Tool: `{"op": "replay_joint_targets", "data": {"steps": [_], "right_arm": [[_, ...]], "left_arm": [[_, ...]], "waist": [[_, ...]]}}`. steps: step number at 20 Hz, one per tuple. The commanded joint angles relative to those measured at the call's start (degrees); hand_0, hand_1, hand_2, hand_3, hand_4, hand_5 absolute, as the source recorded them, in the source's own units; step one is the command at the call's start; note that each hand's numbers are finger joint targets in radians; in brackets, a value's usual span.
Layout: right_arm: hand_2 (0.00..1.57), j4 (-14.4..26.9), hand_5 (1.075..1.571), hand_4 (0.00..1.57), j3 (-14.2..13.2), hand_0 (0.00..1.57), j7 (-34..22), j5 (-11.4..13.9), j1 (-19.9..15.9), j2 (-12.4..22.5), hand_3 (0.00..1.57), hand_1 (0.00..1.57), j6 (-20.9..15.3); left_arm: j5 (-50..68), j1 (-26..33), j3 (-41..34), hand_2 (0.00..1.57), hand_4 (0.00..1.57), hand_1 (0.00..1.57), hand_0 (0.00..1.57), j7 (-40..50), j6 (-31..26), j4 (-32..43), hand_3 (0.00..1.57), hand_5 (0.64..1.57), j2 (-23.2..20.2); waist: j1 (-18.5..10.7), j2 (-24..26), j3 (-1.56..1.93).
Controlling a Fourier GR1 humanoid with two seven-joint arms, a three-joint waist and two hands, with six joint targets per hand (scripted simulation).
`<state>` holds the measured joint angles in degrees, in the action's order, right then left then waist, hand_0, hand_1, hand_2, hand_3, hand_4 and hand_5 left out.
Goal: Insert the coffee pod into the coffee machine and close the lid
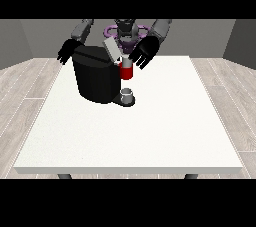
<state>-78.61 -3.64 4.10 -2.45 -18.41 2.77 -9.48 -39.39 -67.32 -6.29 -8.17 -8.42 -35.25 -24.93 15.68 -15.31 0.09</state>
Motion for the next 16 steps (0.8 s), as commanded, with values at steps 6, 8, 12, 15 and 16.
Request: {"op": "replay_joint_targets", "data": {"steps": [6,8,12,15,16], "right_arm": [[0.0,0.87,1.571,0.41,-0.59,0.0,1.35,0.16,0.41,0.21,0.0,0.0,-0.37],[0.0,0.45,1.571,0.42,-0.32,0.0,0.6,-0.11,-0.56,-0.01,0.0,0.0,-0.19],[0.0,1.2,1.571,0.36,-2.17,0.0,-0.39,0.36,-5.01,1.42,0.0,0.0,-1.8],[0.0,3.13,1.571,0.34,0.16,0.0,2.04,0.48,1.47,-2.22,0.0,0.0,-1.88],[0.0,3.38,1.571,0.39,-2.49,0.0,2.28,-0.43,-1.76,0.45,0.0,0.0,-1.33]], "left_arm": [[-1.96,-0.19,1.75,0.81,0.24,0.57,0.57,-2.79,-3.74,0.56,0.64,1.571,-2.44],[-2.91,0.4,2.59,0.0,0.0,0.0,0.0,-3.71,-4.01,0.85,0.0,1.571,-2.75],[-4.23,-1.5,3.29,0.0,0.0,0.0,0.0,-2.3,-3.43,0.32,0.0,1.571,-2.12],[-4.04,0.17,3.8,0.0,0.0,0.0,0.0,-0.03,-5.68,-0.11,0.0,1.571,0.27],[-3.84,-0.14,3.21,0.0,0.0,0.0,0.0,-1.59,-4.49,-0.74,0.0,1.571,-0.29]], "waist": [[-0.05,-0.56,-0.07],[-0.39,-1.09,-0.08],[-0.76,-2.48,-0.07],[-1.44,2.95,-0.06],[-1.96,0.91,-0.07]]}}
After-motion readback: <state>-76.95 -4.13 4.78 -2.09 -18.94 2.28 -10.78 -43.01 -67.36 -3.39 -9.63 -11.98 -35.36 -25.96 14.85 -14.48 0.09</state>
